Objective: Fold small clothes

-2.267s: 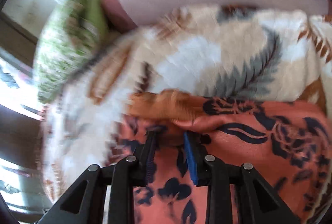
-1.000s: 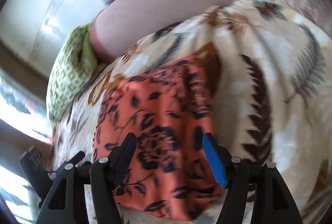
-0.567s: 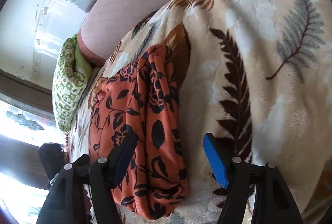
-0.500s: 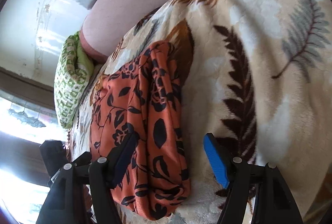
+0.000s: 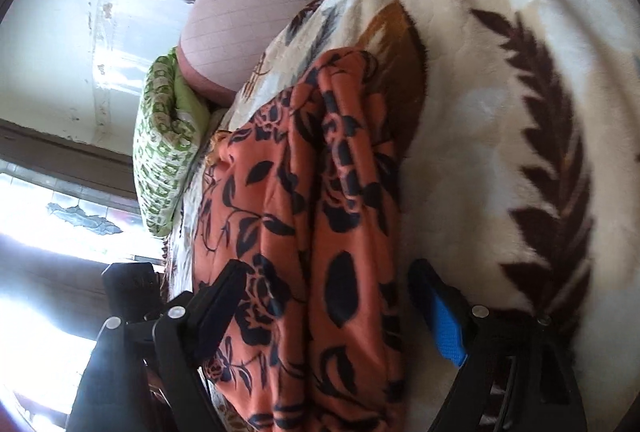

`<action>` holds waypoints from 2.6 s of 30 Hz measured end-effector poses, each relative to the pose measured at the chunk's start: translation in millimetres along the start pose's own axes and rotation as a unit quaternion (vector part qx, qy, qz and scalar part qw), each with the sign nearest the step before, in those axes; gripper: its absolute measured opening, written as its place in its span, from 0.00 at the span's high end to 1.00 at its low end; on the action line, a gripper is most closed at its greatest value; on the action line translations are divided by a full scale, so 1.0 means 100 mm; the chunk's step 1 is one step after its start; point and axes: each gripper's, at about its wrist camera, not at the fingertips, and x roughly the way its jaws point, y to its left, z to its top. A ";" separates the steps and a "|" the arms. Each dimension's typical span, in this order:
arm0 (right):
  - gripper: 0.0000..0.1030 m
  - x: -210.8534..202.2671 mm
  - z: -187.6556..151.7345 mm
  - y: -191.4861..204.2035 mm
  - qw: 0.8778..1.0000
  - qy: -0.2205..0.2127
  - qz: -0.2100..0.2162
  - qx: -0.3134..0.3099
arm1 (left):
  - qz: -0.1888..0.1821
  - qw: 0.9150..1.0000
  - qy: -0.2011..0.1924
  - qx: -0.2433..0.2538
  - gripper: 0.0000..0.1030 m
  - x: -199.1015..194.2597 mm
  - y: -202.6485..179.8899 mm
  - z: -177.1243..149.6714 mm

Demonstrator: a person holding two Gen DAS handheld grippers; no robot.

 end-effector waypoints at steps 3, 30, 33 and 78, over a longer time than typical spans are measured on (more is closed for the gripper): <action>0.16 0.14 -0.03 0.08 0.999 0.019 0.050 0.005 | -0.011 1.000 -0.008 -0.014 0.13 -0.01 0.03 0.00; 0.52 0.32 -0.20 0.55 0.996 -0.009 0.024 -0.082 | 0.114 0.988 -0.041 0.095 0.34 0.00 -0.35 -0.10; 0.54 0.31 -0.22 0.65 0.995 -0.017 0.016 -0.095 | 0.128 0.985 -0.045 0.107 0.44 -0.04 -0.41 -0.09; 0.56 0.58 -1.38 1.87 0.984 0.009 0.058 -0.171 | 0.250 0.955 -0.119 0.108 0.46 -1.53 -0.23 -0.91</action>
